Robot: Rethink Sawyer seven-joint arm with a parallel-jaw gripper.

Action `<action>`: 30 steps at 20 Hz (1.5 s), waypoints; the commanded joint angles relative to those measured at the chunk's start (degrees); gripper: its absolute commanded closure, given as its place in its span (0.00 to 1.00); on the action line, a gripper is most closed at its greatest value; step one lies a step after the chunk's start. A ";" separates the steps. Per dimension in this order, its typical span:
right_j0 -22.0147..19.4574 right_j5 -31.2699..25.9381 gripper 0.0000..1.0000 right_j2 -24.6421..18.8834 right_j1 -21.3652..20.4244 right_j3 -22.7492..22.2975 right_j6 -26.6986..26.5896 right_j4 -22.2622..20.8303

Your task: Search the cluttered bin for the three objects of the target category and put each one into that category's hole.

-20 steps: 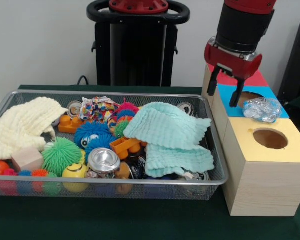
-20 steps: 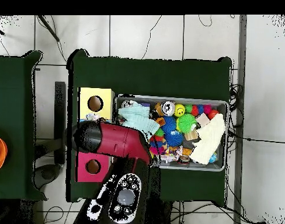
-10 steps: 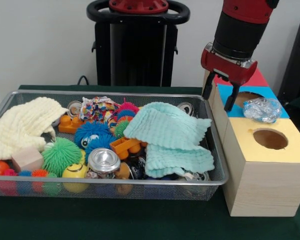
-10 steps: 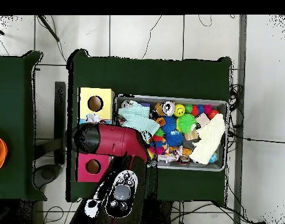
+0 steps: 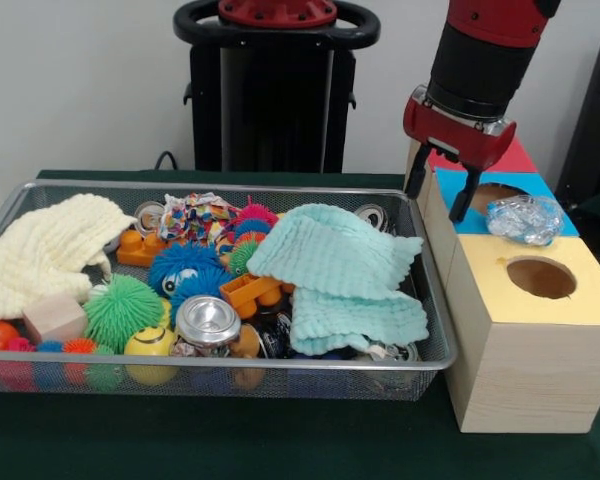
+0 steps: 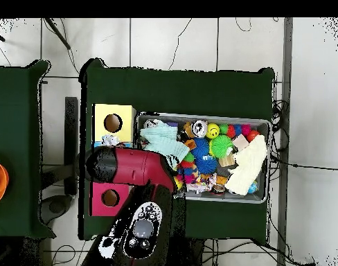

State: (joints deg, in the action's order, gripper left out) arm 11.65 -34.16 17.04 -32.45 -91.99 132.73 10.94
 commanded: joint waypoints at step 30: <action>-0.20 -17.09 0.00 -3.35 2.01 11.24 4.31 -2.97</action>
State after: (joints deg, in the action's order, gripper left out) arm 12.32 -48.21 17.07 -34.11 -83.84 132.73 10.57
